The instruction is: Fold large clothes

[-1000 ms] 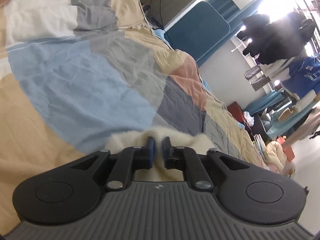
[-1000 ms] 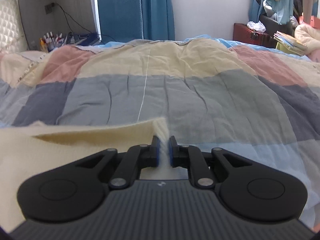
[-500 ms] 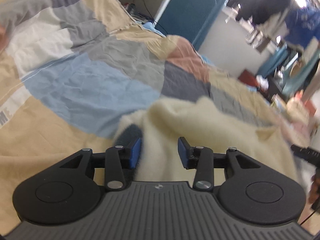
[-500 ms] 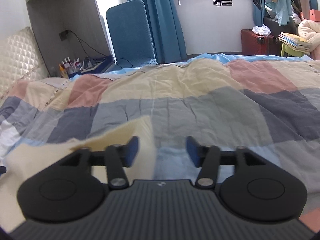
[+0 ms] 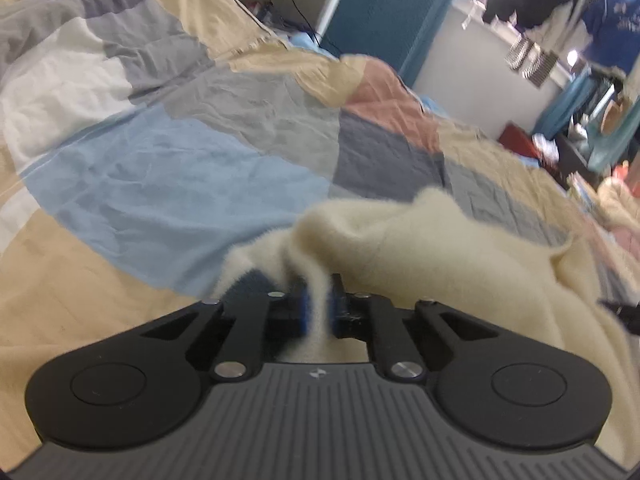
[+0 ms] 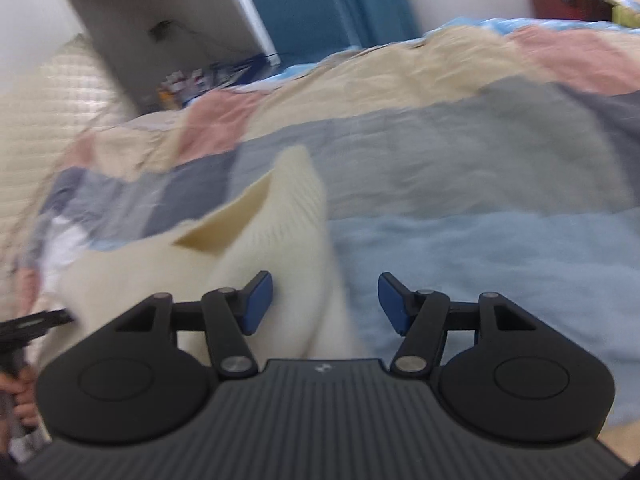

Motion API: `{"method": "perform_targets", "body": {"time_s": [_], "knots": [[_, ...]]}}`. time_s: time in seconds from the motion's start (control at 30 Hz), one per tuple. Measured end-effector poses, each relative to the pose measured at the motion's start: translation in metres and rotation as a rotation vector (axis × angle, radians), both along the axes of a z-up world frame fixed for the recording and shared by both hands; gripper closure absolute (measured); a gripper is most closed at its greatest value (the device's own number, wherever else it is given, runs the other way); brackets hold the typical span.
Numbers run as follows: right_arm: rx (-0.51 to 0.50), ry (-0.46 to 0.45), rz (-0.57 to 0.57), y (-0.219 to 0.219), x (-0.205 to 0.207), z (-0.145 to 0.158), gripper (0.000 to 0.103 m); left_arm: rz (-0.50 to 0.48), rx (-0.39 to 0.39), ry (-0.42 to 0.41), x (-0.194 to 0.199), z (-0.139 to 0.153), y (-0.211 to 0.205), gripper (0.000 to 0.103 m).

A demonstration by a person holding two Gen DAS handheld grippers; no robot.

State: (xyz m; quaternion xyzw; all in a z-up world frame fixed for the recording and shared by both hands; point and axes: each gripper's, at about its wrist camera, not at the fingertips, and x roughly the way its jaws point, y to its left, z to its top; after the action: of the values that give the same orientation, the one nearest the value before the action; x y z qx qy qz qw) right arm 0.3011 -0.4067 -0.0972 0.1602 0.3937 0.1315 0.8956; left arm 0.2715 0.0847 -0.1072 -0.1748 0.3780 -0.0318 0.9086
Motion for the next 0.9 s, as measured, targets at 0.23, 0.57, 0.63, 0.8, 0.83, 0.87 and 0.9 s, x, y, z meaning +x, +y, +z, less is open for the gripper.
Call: {"method": "perform_targets", "body": {"time_s": [0.23,0.57,0.63,0.8,0.83,0.87,0.9], "knots": [[-0.182,-0.154,0.069,0.042,-0.017,0.024,0.087,0.098,-0.158,-0.114,-0.024,0.029,0.031,0.096],[-0.268,-0.213,-0.151,0.018,-0.014,0.035,0.094,0.157,-0.138,-0.059,-0.015,0.013,0.039,0.096],[-0.284,-0.133,-0.177,0.011,-0.001,0.017,0.094,0.156,-0.136,-0.021,-0.009,0.004,0.039,0.096],[-0.309,-0.052,-0.155,0.017,0.014,-0.009,0.094,0.136,-0.082,0.015,-0.001,-0.005,0.033,0.095],[-0.322,-0.045,-0.150,0.020,0.016,-0.013,0.094,0.134,-0.083,0.015,-0.001,-0.005,0.033,0.095],[-0.327,-0.036,-0.148,0.020,0.018,-0.017,0.094,0.131,-0.083,0.015,-0.001,-0.006,0.033,0.095],[-0.325,-0.029,-0.149,0.022,0.019,-0.021,0.093,0.130,-0.086,0.012,-0.002,-0.005,0.033,0.095]]}}
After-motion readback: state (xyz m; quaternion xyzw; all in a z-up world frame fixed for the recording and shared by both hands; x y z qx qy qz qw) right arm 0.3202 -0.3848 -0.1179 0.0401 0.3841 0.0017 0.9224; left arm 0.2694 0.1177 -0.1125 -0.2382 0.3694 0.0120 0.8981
